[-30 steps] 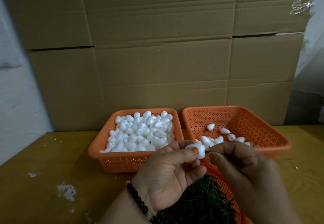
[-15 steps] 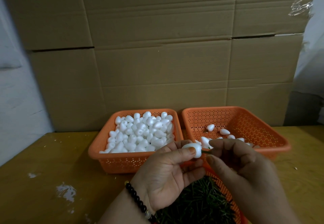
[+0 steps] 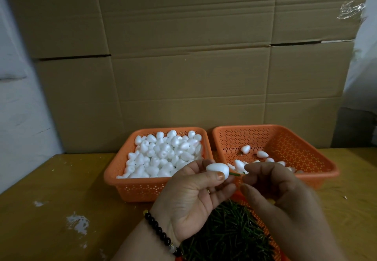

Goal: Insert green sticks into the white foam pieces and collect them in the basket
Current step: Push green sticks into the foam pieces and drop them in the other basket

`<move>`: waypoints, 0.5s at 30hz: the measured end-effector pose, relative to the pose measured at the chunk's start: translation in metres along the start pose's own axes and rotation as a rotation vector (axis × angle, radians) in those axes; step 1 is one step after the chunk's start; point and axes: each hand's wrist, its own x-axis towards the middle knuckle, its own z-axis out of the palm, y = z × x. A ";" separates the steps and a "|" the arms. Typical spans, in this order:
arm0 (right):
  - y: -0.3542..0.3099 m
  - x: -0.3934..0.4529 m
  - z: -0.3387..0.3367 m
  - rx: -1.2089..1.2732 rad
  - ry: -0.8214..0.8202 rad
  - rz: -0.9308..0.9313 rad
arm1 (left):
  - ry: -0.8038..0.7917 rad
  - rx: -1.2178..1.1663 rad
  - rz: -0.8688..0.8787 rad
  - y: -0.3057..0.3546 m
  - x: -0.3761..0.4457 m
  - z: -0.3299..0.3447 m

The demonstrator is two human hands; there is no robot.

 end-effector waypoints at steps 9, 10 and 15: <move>0.000 -0.003 0.003 0.016 0.016 0.017 | 0.027 0.053 0.111 -0.002 0.003 -0.002; 0.000 -0.003 0.003 0.026 0.012 0.012 | 0.034 0.067 0.128 -0.002 0.003 -0.002; -0.008 -0.006 0.004 0.088 -0.019 -0.042 | 0.028 0.004 0.121 0.001 0.002 -0.002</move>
